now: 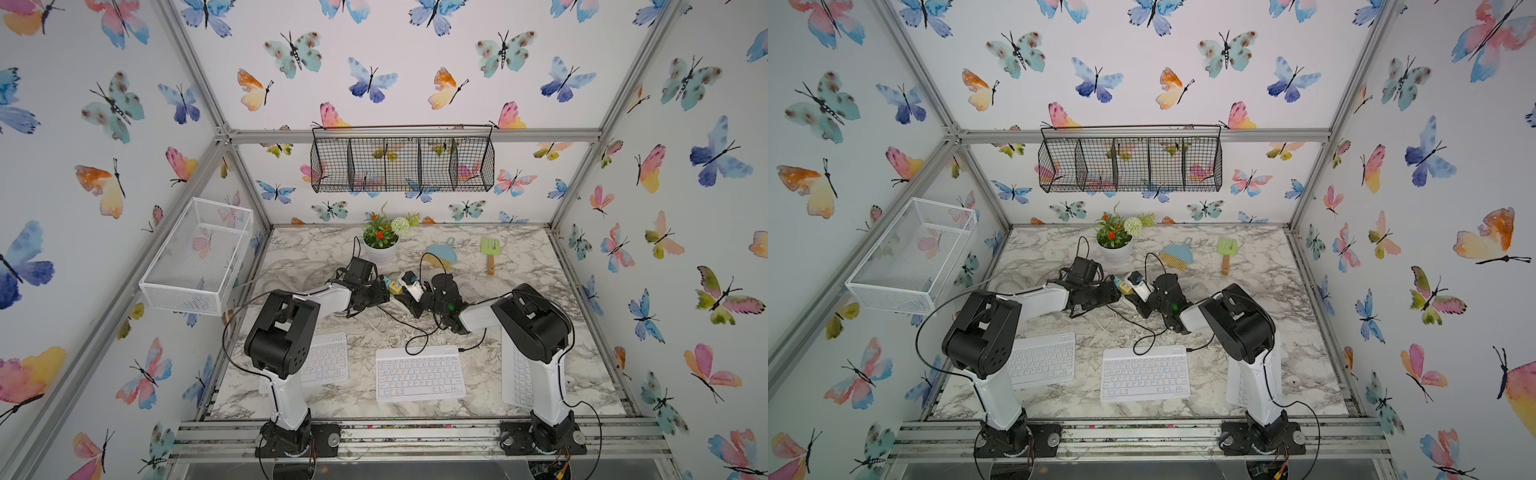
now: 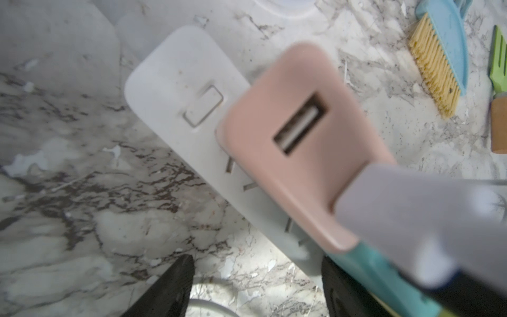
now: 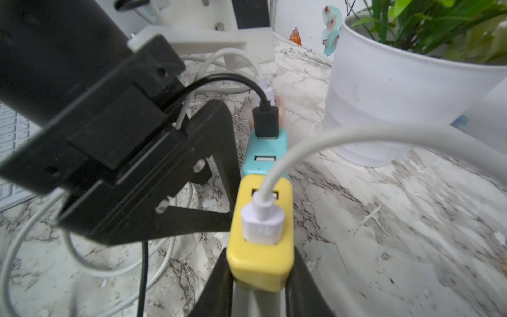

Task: Unplug the wireless keyboard
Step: Remove the plug from the socket.

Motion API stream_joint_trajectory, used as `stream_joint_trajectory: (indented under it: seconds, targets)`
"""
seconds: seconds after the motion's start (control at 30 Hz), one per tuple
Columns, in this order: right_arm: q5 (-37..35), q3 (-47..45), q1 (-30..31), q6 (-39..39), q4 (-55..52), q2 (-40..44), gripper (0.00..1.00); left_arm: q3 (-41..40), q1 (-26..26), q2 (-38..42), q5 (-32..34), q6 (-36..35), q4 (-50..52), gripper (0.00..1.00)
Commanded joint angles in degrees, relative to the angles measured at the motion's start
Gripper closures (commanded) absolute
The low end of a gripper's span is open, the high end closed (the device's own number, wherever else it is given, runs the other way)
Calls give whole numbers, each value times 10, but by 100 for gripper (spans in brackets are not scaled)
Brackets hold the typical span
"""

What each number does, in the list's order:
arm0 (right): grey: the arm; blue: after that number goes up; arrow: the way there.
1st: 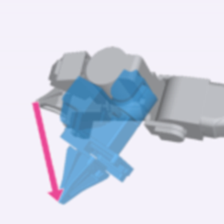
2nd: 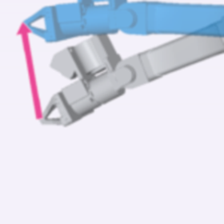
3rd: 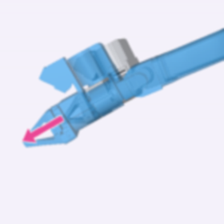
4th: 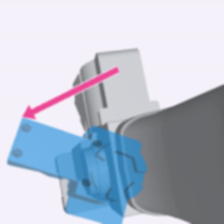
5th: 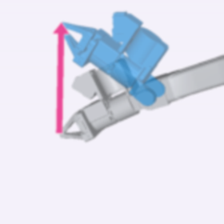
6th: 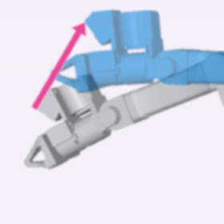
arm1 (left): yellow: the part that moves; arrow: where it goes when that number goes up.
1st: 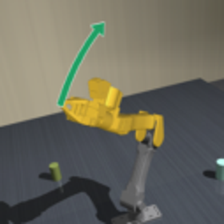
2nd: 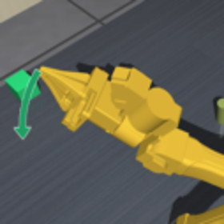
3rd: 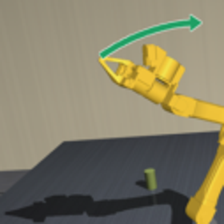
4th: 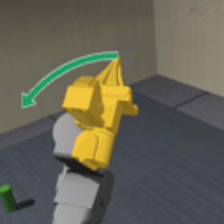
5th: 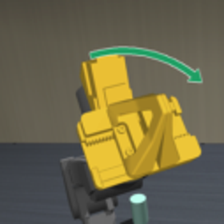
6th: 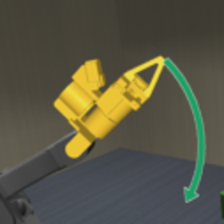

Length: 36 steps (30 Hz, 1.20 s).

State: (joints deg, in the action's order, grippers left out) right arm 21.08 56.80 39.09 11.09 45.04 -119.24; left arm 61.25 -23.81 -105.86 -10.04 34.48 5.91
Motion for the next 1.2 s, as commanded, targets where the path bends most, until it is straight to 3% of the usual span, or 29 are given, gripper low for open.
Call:
stream_joint_trajectory:
  seconds: [0.0,0.33,0.43,0.63,1.17]
  targets:
    - [46,19,21,19,-33,21,81,-23,1,19,-29,16,40,20]
    - [46,54,22,26,-81,5,81,-34,21,75,-78,39,12,12]
    - [42,60,21,31,-90,3,82,-55,30,95,-77,74,-15,11]
    - [38,66,21,35,-102,1,82,-81,38,131,1,136,-46,13]
    - [42,82,21,42,-124,-7,82,-74,35,63,38,152,-85,25]
